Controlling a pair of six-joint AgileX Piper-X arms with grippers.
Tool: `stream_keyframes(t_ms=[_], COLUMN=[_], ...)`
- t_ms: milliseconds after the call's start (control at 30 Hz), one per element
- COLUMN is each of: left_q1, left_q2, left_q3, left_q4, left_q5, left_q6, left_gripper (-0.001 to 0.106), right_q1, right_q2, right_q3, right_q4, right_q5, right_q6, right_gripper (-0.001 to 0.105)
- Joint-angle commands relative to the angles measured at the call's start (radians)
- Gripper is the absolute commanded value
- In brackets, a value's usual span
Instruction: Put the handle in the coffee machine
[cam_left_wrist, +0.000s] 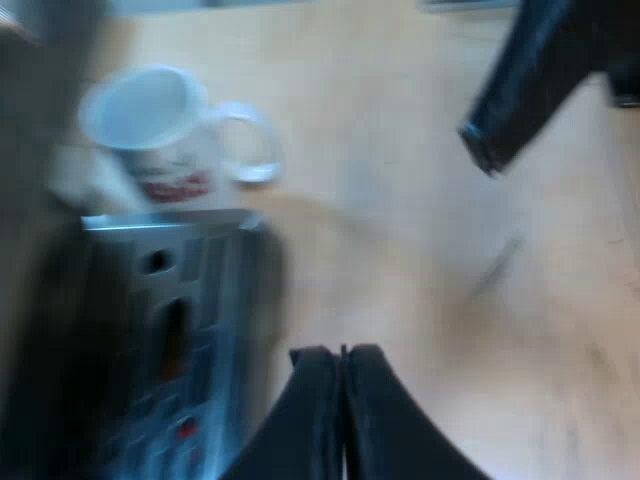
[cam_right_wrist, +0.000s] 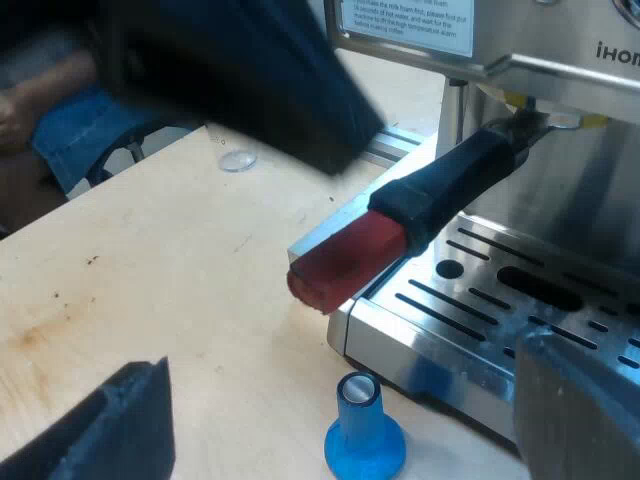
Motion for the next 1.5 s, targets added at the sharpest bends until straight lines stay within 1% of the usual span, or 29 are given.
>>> stream_keyframes(t_ms=[33, 100, 133, 167, 233, 300, 333, 367, 400, 433, 467, 500, 533, 633, 700, 867, 1033, 1067, 1133, 1267, 1367, 1500], left_q1=[-0.001, -0.001, -0.001, -0.001, -0.001, -0.001, -0.001, -0.001, -0.001, -0.001, -0.001, -0.001, -0.001, -0.001, -0.001, -0.001, -0.001, -0.001, -0.001, -0.037, -0.093, -0.181], left_q2=[-0.034, -0.054, -0.056, -0.061, -0.064, -0.068, -0.068, -0.06, -0.054, -0.053, -0.049, -0.026, -0.019, 0.034, 0.079, 0.154, 0.184, 0.185, 0.185, 0.185, 0.185, 0.185], left_q3=[-0.033, -0.049, -0.051, -0.055, -0.056, -0.056, -0.056, -0.056, -0.056, -0.056, -0.056, -0.056, -0.056, -0.056, -0.056, -0.056, -0.056, -0.056, -0.056, -0.056, -0.056, -0.056], left_q4=[0.018, 0.016, 0.016, 0.016, 0.016, 0.032, 0.073, 0.103, 0.117, 0.117, 0.123, 0.134, 0.137, 0.16, 0.171, 0.201, 0.221, 0.227, 0.228, 0.228, 0.225, 0.205], left_q5=[-0.09, -0.164, -0.165, -0.21, -0.224, -0.274, -0.302, -0.351, -0.394, -0.394, -0.415, -0.489, -0.497, -0.497, -0.497, -0.493, -0.426, -0.386, -0.366, -0.356, -0.328, -0.32], left_q6=[-0.098, -0.214, -0.225, -0.277, -0.296, -0.39, -0.46, -0.497, -0.51, -0.51, -0.513, -0.519, -0.519, -0.532, -0.563, -0.563, -0.565, -0.585, -0.586, -0.595, -0.617, -0.624], left_gripper=[0.0, 0.0, 0.0, 0.0, 0.0, 0.0, 0.0, 0.0, 0.0, 0.0, 0.0, 0.0, 0.0, 0.0, 0.0, 0.0, 0.0, 0.0, 0.0, 0.0, 0.0, 0.0], right_q1=[0.002, 0.002, 0.002, 0.002, 0.002, 0.002, 0.002, 0.002, 0.002, 0.002, 0.002, 0.002, 0.002, 0.002, 0.002, 0.002, 0.002, 0.002, 0.002, 0.002, 0.002, 0.002], right_q2=[-0.009, -0.009, -0.009, -0.009, -0.009, -0.009, -0.009, -0.009, -0.009, -0.009, -0.009, -0.009, -0.009, -0.009, -0.009, -0.009, -0.009, -0.009, -0.009, -0.009, -0.009, -0.009], right_q3=[-0.011, -0.011, -0.011, -0.011, -0.011, -0.011, -0.011, -0.011, -0.011, -0.011, -0.011, -0.011, -0.011, -0.011, -0.011, -0.011, -0.011, -0.011, -0.011, -0.011, -0.011, -0.011], right_q4=[0.001, 0.001, 0.001, 0.001, 0.001, 0.001, 0.001, 0.001, 0.001, 0.001, 0.001, 0.001, 0.001, 0.001, 0.001, 0.001, 0.001, 0.001, 0.001, 0.001, 0.001, 0.001], right_q5=[0.01, 0.011, 0.011, 0.011, 0.011, 0.011, 0.011, 0.011, 0.011, 0.011, 0.011, 0.011, 0.011, 0.011, 0.011, 0.011, 0.011, 0.011, 0.011, 0.011, 0.011, 0.011], right_q6=[-0.012, -0.019, -0.021, -0.021, -0.021, -0.021, -0.021, -0.021, -0.021, -0.021, -0.021, -0.021, -0.021, -0.021, -0.021, -0.021, -0.021, -0.021, -0.021, -0.021, -0.021, -0.021], right_gripper=[0.071, 0.071, 0.071, 0.071, 0.071, 0.071, 0.071, 0.071, 0.071, 0.071, 0.071, 0.071, 0.071, 0.071, 0.071, 0.071, 0.071, 0.071, 0.071, 0.071, 0.071, 0.071])
